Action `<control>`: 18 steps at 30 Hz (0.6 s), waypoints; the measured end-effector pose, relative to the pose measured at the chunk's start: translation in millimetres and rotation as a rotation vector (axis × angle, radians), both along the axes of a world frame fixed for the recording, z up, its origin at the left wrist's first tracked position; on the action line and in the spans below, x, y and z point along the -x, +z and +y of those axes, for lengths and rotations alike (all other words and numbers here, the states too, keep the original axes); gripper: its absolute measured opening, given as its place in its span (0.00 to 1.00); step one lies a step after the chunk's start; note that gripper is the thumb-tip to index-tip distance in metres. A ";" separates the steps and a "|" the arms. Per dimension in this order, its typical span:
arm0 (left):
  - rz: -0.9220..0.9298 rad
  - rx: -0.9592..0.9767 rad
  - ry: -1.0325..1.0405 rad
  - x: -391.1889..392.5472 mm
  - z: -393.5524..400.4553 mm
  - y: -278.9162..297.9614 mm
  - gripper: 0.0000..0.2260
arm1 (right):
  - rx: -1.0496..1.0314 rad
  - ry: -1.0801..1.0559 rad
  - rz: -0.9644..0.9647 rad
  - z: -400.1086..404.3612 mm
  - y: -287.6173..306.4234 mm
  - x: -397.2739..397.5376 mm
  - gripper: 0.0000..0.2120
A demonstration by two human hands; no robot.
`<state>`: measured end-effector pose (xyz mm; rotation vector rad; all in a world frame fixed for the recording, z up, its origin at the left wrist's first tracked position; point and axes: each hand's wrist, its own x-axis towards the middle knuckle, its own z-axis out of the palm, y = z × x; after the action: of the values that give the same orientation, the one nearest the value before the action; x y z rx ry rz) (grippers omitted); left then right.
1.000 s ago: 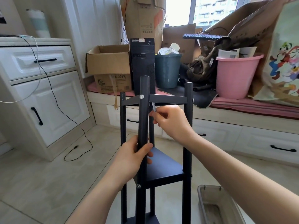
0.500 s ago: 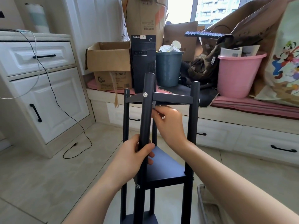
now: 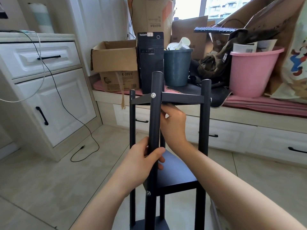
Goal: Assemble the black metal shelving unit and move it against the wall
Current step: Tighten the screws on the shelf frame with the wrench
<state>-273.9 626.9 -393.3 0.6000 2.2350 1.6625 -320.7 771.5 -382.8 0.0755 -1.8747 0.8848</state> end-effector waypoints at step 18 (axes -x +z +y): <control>0.006 0.038 -0.010 3.3 -2.1 0.3 0.04 | -0.005 0.130 -0.416 22.8 12.3 -33.7 0.11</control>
<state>-277.2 624.8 -393.0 0.6064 2.2587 1.6112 -287.1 794.2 -370.5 0.0167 -2.2790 1.0442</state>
